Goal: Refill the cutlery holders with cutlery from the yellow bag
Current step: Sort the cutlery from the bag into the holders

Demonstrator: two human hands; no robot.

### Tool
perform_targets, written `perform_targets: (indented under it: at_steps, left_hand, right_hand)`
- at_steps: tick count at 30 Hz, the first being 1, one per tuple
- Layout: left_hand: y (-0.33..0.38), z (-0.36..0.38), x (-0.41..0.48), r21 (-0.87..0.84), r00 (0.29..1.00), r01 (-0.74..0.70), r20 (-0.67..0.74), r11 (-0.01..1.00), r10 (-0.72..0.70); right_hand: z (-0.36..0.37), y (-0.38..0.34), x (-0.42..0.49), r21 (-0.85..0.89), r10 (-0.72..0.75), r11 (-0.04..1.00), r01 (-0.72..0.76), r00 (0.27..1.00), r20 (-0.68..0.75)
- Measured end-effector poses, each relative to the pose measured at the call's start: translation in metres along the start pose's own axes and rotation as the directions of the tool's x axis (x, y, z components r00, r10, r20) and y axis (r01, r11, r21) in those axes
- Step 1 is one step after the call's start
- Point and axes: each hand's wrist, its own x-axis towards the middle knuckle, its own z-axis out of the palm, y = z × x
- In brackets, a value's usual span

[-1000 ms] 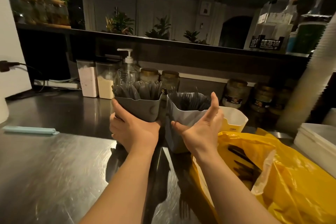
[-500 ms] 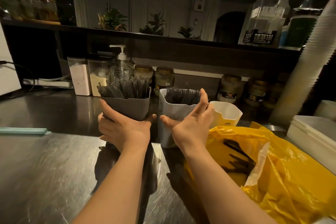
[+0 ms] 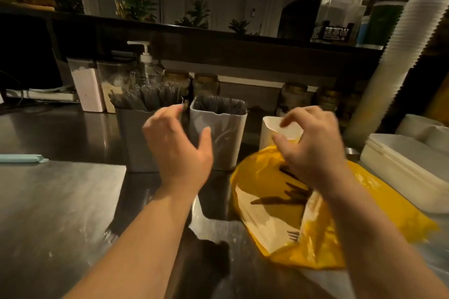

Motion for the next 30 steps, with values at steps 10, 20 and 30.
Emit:
perform_targets:
  at_steps: [10, 20, 30]
  left_hand:
    - [0.066, 0.019, -0.078, -0.112, 0.204, 0.010, 0.973, 0.994, 0.107]
    - [0.081, 0.016, -0.075, 0.051, -0.031, -0.016, 0.998, 0.999, -0.051]
    - [0.060, 0.010, -0.078, 0.000, 0.157, 0.131, 0.987, 0.991, -0.021]
  right_hand:
    - [-0.003, 0.076, -0.030, -0.349, 0.481, 0.866, -0.358, 0.785, 0.389]
    - [-0.029, 0.071, -0.037, 0.407, 0.065, 0.901, -0.148, 0.975, 0.210]
    - [0.003, 0.174, -0.021, -0.282, 0.784, 0.620, -0.732, 0.586, 0.204]
